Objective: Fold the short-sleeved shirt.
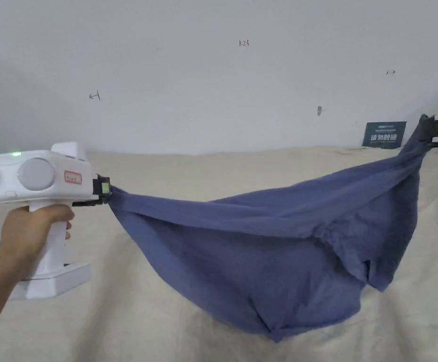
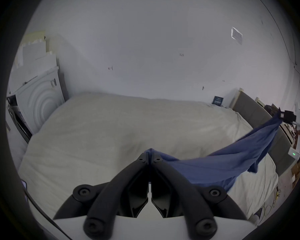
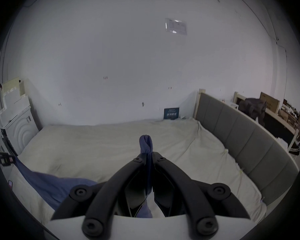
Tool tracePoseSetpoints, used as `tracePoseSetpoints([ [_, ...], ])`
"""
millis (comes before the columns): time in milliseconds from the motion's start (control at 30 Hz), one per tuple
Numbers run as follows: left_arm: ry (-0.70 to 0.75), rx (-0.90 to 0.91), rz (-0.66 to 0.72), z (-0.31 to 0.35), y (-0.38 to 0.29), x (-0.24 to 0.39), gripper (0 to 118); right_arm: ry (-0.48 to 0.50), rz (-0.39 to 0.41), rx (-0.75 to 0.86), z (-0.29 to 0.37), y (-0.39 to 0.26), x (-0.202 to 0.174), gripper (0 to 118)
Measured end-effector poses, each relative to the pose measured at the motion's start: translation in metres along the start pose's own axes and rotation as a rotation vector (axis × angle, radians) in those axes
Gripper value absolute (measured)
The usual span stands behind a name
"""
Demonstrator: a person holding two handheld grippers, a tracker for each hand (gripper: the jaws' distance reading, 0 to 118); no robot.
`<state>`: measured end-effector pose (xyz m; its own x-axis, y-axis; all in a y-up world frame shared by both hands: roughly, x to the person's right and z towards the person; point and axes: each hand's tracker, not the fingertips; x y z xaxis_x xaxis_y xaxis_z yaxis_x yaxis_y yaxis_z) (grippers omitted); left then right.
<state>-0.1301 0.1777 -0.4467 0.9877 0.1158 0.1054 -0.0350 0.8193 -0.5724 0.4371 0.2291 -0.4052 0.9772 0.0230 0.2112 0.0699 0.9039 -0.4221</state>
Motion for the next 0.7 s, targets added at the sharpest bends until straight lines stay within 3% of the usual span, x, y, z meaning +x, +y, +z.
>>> tracePoseSetpoints([
  [233, 0.066, 0.063, -0.008, -0.016, 0.102, 0.018, 0, -0.041, -0.026, 0.087, -0.026, 0.067, -0.004, 3],
  [433, 0.123, 0.255, -0.004, 0.009, 0.177, 0.021, 0, -0.042, -0.043, 0.200, -0.022, 0.118, -0.007, 3],
  [700, 0.117, 0.266, -0.022, 0.015, 0.167, 0.012, 0, -0.028, -0.024, 0.186, -0.021, 0.089, -0.019, 3],
])
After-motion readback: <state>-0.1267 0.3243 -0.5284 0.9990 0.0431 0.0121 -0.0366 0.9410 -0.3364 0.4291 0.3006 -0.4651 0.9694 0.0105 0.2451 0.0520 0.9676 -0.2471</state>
